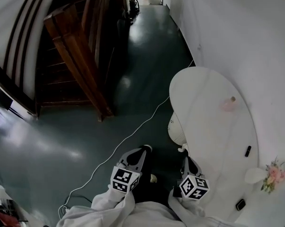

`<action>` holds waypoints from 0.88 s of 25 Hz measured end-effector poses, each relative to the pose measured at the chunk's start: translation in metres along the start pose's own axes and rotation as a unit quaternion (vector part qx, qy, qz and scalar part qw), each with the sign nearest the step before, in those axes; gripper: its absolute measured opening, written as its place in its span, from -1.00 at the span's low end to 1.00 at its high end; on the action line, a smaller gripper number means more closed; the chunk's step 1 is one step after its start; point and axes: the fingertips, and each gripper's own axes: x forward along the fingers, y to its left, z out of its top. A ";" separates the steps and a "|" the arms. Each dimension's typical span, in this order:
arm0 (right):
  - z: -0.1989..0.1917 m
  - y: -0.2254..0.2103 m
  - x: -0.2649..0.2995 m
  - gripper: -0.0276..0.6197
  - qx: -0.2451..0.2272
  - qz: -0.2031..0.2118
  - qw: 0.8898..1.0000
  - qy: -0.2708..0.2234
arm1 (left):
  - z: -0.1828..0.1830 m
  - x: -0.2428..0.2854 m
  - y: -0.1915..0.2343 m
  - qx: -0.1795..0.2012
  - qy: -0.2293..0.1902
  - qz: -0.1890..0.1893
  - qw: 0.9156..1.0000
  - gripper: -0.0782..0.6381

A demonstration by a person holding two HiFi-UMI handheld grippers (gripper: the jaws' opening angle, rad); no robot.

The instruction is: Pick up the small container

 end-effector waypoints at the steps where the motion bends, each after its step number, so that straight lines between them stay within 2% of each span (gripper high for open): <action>1: 0.002 -0.004 0.000 -0.76 0.002 -0.007 1.000 -0.002 | 0.002 0.007 -0.002 0.003 0.002 -0.008 1.000 -0.72; 10: 0.039 -0.055 0.018 -0.76 0.044 -0.075 0.996 -0.036 | 0.041 0.092 -0.010 0.040 0.005 -0.076 0.996 -0.72; 22: 0.086 -0.098 0.056 -0.76 0.099 -0.143 0.983 -0.060 | 0.088 0.200 -0.016 0.081 0.033 -0.163 0.983 -0.72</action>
